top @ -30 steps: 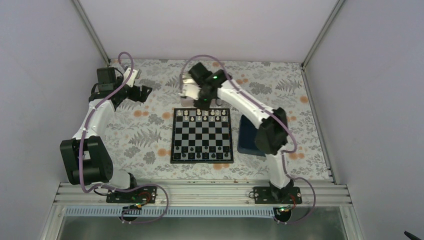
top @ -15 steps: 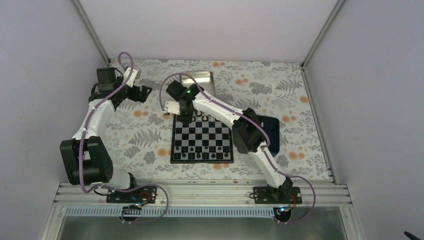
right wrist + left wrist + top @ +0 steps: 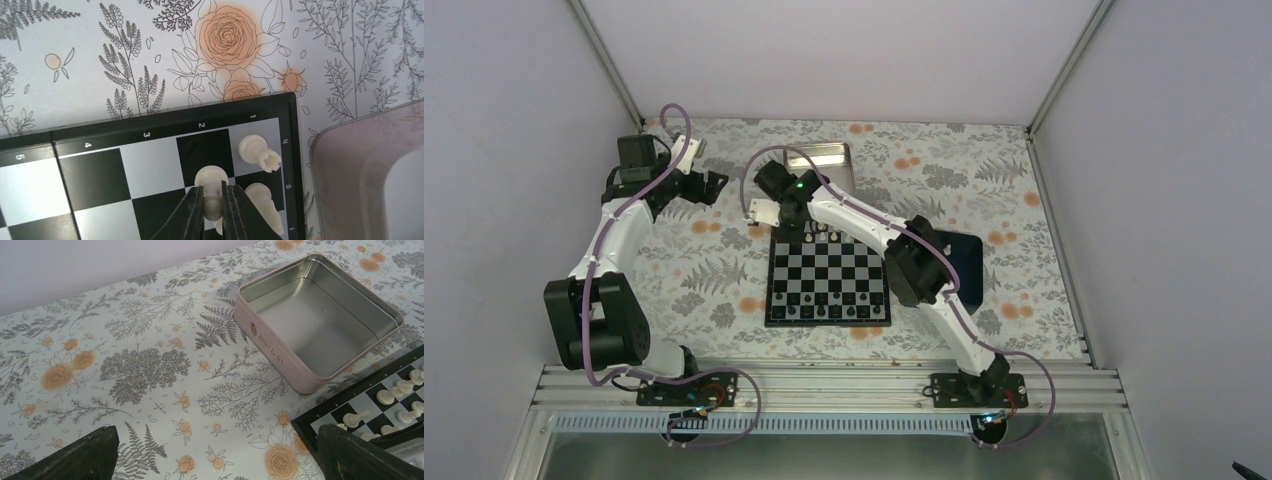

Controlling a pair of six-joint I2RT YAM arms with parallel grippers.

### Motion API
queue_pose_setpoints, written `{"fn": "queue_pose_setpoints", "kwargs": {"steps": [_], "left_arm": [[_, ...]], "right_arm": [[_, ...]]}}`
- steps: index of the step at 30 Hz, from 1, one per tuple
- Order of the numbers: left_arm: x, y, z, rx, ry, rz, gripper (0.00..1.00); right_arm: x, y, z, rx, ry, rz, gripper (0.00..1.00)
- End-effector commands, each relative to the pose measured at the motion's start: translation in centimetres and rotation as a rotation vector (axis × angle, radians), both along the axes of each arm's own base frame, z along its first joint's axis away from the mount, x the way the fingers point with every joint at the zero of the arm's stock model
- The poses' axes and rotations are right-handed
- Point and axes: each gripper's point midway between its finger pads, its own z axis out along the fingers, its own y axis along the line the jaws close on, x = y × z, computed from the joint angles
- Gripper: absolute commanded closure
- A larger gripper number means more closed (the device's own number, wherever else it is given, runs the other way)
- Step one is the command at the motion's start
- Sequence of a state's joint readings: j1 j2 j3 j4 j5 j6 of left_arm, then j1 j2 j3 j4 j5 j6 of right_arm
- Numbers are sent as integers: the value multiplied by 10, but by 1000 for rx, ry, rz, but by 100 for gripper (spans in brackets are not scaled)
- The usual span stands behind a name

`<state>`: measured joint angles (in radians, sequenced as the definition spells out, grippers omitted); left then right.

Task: Set up the chess pieces on the board
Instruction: Place the chess piece on the chessboard.

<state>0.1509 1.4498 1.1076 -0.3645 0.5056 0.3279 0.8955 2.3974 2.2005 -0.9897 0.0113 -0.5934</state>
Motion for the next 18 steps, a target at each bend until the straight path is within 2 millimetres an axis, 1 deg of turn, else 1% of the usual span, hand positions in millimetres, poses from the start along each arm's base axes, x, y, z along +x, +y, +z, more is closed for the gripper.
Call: {"fn": "queue_pose_setpoints", "kwargs": {"steps": [1,7,18], "left_arm": [[-1,0,13,-8,-38,-9,2],[-2,-1,13,-10,-39,-14,2],[-1,-1,12,-12,-37,-17,2]], "right_arm": [[5,9,-7,12,-16,-10,88],[5,9,-16,1,-8,-10,88],[5,10,-25,-10,-1,-12,88]]}}
